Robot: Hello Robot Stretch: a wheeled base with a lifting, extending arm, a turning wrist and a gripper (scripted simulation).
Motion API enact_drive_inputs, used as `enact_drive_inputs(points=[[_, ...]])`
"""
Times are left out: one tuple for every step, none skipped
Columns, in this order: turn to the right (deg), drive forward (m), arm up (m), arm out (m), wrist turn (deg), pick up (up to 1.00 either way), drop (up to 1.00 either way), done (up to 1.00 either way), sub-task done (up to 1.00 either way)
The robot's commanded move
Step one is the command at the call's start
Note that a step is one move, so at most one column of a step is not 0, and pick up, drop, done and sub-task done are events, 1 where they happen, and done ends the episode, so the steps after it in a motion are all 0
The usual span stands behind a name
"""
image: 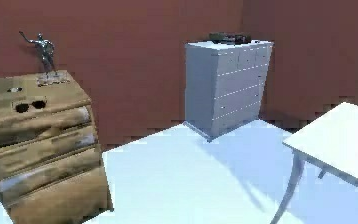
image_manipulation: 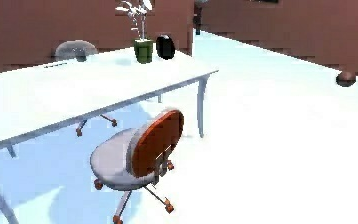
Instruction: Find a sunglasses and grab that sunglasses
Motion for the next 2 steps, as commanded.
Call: enact_drive_inputs(points=[[0.0,0.8,0.0,0.0,0.0,0.0,0.0,0.0,0.0],[-45.0,0.0,0.0,0.0,0.0,0.0,0.0,0.0,0.0]])
